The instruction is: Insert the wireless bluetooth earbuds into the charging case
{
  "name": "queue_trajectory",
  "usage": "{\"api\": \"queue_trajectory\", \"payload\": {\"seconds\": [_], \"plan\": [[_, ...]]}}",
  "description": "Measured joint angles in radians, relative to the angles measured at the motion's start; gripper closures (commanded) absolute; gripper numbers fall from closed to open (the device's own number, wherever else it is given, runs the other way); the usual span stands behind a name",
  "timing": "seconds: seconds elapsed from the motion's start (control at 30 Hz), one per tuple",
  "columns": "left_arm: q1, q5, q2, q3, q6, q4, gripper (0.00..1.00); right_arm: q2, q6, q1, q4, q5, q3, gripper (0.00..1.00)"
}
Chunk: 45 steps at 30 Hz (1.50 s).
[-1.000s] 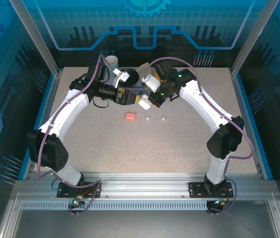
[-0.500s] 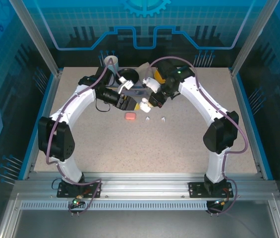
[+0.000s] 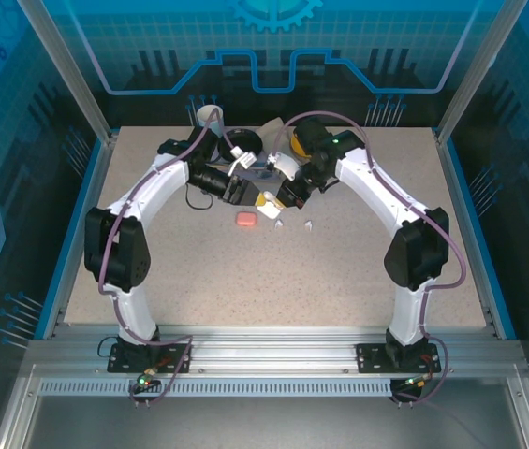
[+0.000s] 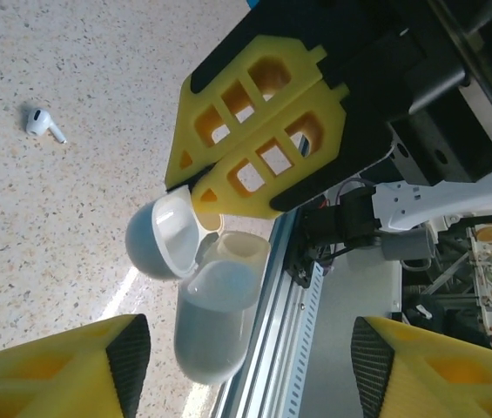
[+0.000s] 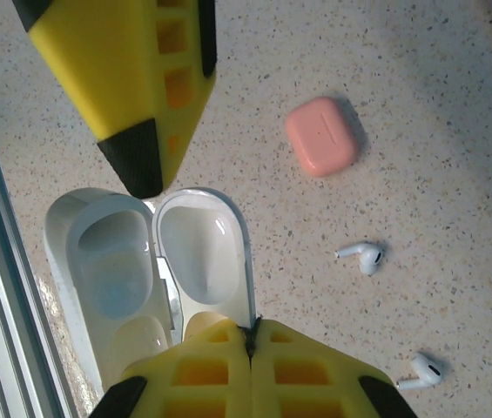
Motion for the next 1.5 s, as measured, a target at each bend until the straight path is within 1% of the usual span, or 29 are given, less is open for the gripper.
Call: {"api": "queue_trajectory", "payload": {"seconds": [0.27, 0.53, 0.9, 1.3, 1.5], "plan": [[-0.013, 0.033, 0.060, 0.029, 0.049, -0.069, 0.48, -0.011, 0.000, 0.000, 0.013, -0.015, 0.000, 1.00], [-0.021, 0.076, 0.091, 0.058, 0.087, -0.123, 0.53, -0.022, 0.000, 0.000, 0.020, -0.015, 0.000, 1.00], [-0.030, 0.105, 0.117, 0.094, 0.135, -0.184, 0.67, -0.026, 0.000, 0.000, 0.022, -0.015, -0.010, 1.00], [-0.030, 0.127, 0.137, 0.109, 0.154, -0.206, 0.67, -0.032, 0.001, 0.000, 0.028, -0.015, -0.012, 1.00], [-0.031, 0.135, 0.149, 0.121, 0.158, -0.211, 0.74, -0.032, 0.003, 0.000, 0.028, -0.012, -0.013, 1.00]]}}
